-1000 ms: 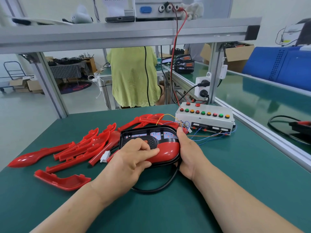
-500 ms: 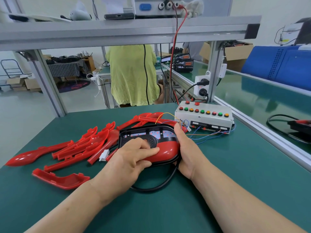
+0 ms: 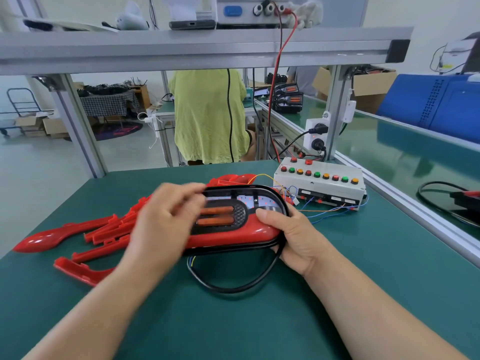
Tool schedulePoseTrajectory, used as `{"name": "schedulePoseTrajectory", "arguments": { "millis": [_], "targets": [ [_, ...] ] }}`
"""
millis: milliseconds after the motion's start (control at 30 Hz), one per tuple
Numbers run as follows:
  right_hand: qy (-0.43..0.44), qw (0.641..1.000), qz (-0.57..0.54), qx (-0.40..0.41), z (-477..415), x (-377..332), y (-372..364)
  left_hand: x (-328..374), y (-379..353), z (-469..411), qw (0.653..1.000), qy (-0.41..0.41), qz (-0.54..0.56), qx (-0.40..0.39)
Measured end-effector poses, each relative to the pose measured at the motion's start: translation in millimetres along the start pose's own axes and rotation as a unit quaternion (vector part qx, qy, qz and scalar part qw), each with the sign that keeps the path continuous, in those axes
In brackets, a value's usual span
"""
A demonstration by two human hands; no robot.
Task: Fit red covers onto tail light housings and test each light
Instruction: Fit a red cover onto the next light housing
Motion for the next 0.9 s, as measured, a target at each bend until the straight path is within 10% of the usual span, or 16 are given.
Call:
{"name": "schedulePoseTrajectory", "arguments": {
  "millis": [167, 533, 900],
  "targets": [
    [-0.001, 1.000, -0.003, 0.000, -1, 0, 1, -45, 15, -7, 0.935, 0.312, 0.016, -0.166],
    [-0.005, 1.000, -0.010, -0.017, 1, 2, -1, -61, -24, 22, 0.802, 0.399, 0.229, -0.380],
    [-0.013, 1.000, -0.012, -0.007, 0, 5, 1, -67, -29, 21, 0.815, 0.420, 0.214, -0.337]
  ]
}}
Point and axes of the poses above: each hand's wrist, its own z-axis away from the middle knuckle, its own y-axis out of the back of the hand, x = y × z, the point moved 6 cm from there along -z, towards the middle knuckle, and after that the axes turned 3 degrees about y, right-handed, at the moved point
